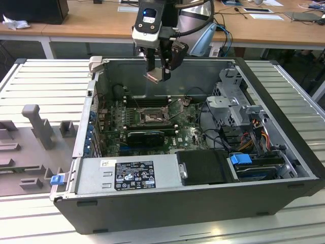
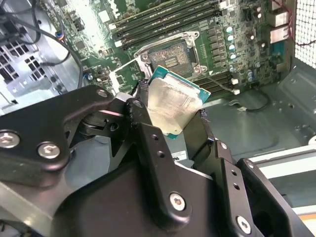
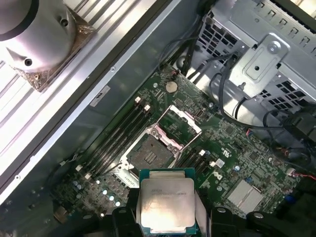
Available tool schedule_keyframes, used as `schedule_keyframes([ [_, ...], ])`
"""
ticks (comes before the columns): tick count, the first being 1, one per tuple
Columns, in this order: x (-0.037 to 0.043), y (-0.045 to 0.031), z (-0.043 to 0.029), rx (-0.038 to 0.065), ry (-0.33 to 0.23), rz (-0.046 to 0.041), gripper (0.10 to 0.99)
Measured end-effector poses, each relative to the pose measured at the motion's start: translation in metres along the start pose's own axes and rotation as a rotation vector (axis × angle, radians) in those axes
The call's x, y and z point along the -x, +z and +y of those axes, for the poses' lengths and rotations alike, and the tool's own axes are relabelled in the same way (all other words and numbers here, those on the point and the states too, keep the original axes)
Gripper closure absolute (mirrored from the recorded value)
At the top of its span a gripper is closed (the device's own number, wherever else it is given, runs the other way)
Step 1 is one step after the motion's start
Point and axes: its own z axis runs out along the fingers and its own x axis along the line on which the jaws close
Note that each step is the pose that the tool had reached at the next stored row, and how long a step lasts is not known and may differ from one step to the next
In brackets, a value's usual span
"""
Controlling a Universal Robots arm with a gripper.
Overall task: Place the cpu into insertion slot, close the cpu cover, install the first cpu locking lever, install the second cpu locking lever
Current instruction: 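Place the cpu into insertion slot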
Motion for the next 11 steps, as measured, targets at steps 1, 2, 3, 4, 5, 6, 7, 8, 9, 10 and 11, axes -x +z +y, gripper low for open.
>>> schedule_keyframes([
  [1, 0.0, 0.0005, -0.0001, 0.0, 0.003, -0.0004, 0.561],
  [2, 0.0, 0.0015, -0.0002, 0.0, 0.003, -0.0004, 0.561],
  [3, 0.0, 0.0021, -0.0002, 0.0, 0.003, -0.0004, 0.561],
  [4, 0.0, 0.0025, -0.0003, 0.0, 0.003, -0.0004, 0.561],
  [5, 0.0, 0.003, -0.0003, 0.0, 0.003, -0.0004, 0.561],
  [6, 0.0, 0.0032, -0.0003, 0.0, 0.003, -0.0004, 0.561],
  [7, 0.0001, 0.0034, -0.0004, 0.0, 0.005, -0.0007, 0.561],
  [8, 0.0001, 0.0035, -0.0004, 0.0, 0.01, -0.001, 0.561],
  [9, 0.0001, 0.0036, -0.0004, 0.0, 0.019, -0.0018, 0.561],
  [10, 0.0001, 0.0036, -0.0004, 0.001, 0.031, -0.0029, 0.561],
  [11, 0.0001, 0.0036, -0.0004, 0.001, 0.041, -0.0038, 0.561],
])
